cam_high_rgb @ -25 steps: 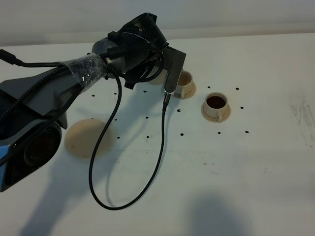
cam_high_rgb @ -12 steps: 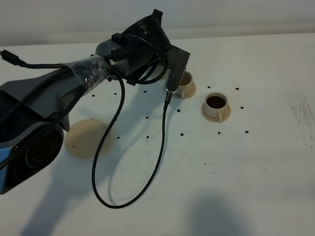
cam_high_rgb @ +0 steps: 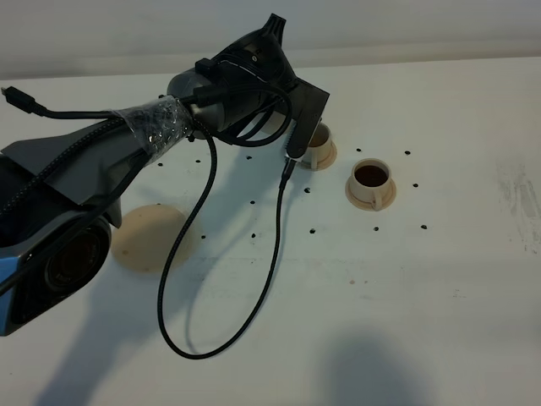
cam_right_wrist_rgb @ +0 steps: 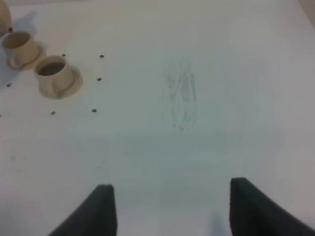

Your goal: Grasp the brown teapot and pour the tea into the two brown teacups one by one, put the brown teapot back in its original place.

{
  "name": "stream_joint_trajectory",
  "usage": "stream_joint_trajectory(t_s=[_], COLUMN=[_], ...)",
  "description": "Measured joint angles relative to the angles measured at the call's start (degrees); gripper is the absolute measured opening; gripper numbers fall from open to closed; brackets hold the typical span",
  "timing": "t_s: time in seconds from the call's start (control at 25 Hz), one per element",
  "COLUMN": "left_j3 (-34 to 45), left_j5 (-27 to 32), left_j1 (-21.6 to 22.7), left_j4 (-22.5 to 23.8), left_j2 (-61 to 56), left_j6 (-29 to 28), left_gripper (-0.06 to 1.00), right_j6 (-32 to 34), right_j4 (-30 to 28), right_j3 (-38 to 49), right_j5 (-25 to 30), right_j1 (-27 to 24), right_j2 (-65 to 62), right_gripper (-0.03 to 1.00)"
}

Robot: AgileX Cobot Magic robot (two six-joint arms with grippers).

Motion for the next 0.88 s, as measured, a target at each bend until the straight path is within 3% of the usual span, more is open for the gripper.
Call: stream_joint_trajectory(t_s=[0.88], left_j3=[0.0], left_j5=[0.39], left_j1=[0.0], left_j4=[0.0], left_j2=[-0.17], left_j6=[4.52], left_gripper=[0.01], right_j6=[0.0], right_j4=[0.0], right_j3=[0.0], right_j5=[0.0], right_j1=[0.0], right_j2=[0.0], right_gripper=[0.49])
